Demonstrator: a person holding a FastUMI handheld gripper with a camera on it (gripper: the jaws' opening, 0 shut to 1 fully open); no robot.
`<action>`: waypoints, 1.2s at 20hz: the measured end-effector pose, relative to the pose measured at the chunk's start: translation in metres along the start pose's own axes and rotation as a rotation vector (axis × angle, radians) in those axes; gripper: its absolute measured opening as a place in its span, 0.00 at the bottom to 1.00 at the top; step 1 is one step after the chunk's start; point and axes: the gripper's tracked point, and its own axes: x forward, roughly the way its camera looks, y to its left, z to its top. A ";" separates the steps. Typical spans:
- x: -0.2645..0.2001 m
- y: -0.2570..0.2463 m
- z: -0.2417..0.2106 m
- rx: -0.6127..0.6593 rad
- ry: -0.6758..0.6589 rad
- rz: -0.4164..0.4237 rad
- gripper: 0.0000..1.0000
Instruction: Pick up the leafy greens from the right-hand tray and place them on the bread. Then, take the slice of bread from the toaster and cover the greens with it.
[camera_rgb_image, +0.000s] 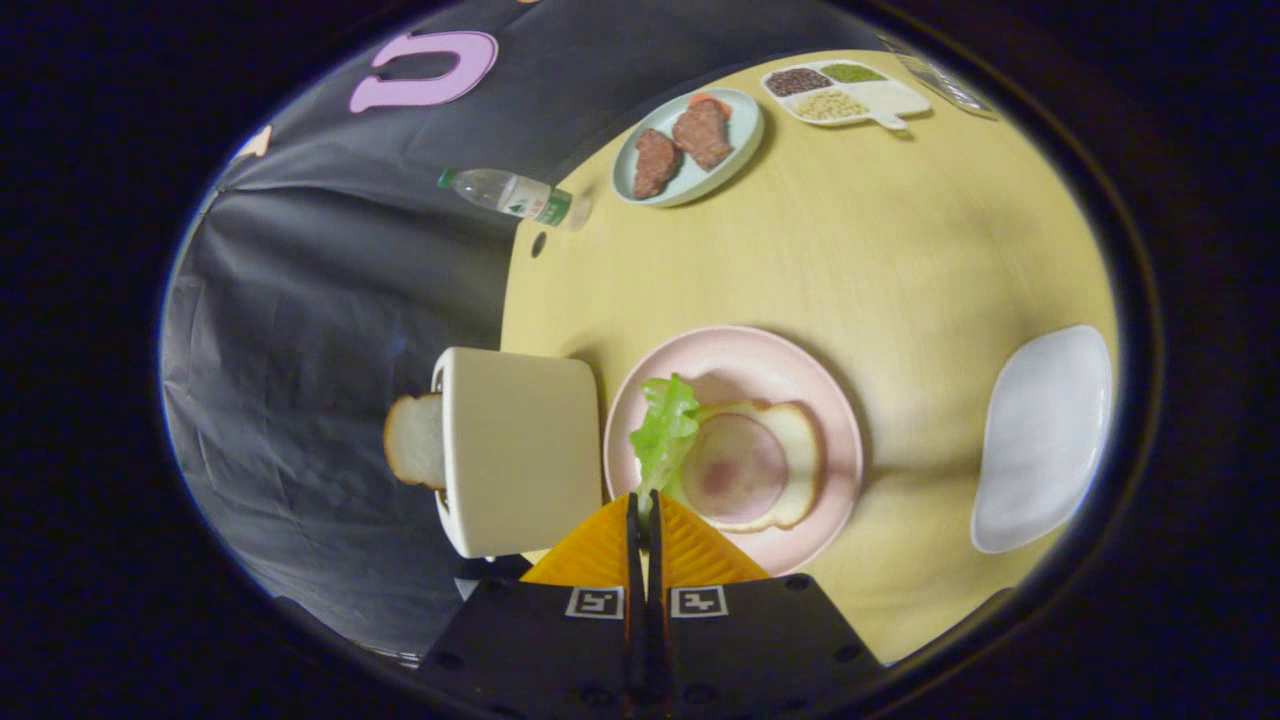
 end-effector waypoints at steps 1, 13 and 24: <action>0.001 -0.011 0.000 -0.008 0.002 -0.033 0.03; 0.010 -0.059 -0.008 -0.104 -0.004 -0.236 0.08; -0.036 -0.048 0.008 -0.145 -0.110 -0.300 0.79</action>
